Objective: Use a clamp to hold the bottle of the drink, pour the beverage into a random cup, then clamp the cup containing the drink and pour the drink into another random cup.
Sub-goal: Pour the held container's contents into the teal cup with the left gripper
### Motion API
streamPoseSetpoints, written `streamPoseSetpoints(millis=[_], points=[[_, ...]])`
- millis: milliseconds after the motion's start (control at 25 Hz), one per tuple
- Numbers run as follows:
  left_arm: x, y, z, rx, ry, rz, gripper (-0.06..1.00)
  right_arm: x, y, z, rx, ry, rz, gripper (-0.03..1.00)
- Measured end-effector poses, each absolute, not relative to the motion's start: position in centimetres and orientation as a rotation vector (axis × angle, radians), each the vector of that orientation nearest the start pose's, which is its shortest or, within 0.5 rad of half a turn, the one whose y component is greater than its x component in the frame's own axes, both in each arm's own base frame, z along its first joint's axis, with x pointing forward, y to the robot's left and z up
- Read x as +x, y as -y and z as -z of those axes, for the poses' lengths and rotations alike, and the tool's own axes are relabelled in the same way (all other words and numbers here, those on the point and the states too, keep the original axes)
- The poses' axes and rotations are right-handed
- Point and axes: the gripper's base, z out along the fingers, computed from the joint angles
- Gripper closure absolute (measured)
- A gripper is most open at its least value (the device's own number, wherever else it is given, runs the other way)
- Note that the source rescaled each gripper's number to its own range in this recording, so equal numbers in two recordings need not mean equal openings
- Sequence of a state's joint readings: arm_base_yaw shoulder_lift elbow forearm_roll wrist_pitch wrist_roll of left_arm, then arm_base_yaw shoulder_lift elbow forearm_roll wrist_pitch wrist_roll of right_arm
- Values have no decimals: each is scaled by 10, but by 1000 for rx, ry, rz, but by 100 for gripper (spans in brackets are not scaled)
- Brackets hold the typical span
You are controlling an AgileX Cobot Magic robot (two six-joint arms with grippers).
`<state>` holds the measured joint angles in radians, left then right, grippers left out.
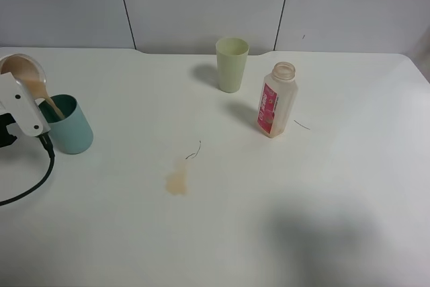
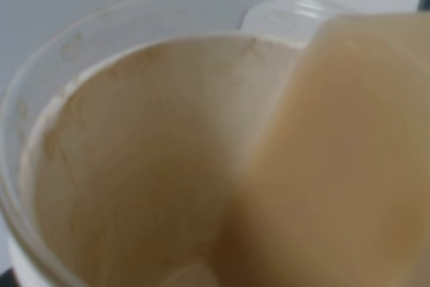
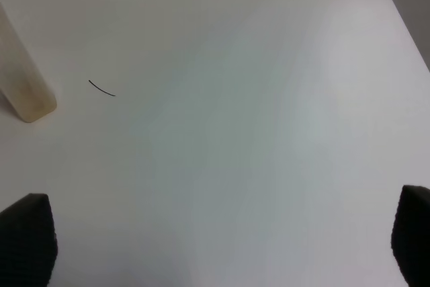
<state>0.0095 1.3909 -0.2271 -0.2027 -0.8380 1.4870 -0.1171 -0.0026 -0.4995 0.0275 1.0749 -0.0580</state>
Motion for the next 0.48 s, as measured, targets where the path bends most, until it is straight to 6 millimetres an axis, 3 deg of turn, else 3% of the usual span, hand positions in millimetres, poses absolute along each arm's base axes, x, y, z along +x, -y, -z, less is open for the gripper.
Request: streamPoseSetpoints(millis=[480], points=[[213,-16,-178,1154,-1561,-1123,92,-6,-3,-276,59,-2056,76,-3]])
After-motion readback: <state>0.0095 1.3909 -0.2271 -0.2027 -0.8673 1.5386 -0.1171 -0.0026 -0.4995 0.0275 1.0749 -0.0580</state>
